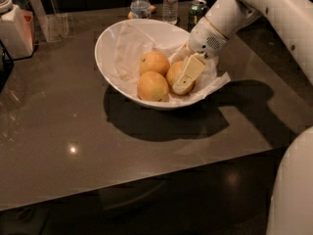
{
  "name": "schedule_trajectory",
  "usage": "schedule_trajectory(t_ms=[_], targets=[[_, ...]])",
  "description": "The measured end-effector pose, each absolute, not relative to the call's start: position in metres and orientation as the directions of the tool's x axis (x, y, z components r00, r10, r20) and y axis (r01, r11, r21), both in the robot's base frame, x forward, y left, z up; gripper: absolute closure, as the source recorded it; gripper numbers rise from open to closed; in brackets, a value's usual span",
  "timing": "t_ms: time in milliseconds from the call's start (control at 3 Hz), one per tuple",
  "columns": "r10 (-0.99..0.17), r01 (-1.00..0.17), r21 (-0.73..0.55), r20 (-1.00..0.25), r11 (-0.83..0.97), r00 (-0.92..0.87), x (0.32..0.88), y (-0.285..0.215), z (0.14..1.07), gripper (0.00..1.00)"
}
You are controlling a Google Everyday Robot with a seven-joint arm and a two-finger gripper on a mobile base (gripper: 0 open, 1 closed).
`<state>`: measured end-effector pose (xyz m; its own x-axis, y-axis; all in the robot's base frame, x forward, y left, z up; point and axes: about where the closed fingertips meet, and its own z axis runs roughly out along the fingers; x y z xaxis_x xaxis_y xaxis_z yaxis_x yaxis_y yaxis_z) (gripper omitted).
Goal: Pick orange from white bowl
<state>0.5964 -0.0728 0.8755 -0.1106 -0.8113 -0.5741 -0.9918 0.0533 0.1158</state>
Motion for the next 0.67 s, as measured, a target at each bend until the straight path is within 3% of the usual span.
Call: schedule_trajectory(t_ms=[667], targets=[[-0.812,-0.989,0.130,-0.568,0.069,-0.131,0.5978,-0.0752,0.8690,0.28]])
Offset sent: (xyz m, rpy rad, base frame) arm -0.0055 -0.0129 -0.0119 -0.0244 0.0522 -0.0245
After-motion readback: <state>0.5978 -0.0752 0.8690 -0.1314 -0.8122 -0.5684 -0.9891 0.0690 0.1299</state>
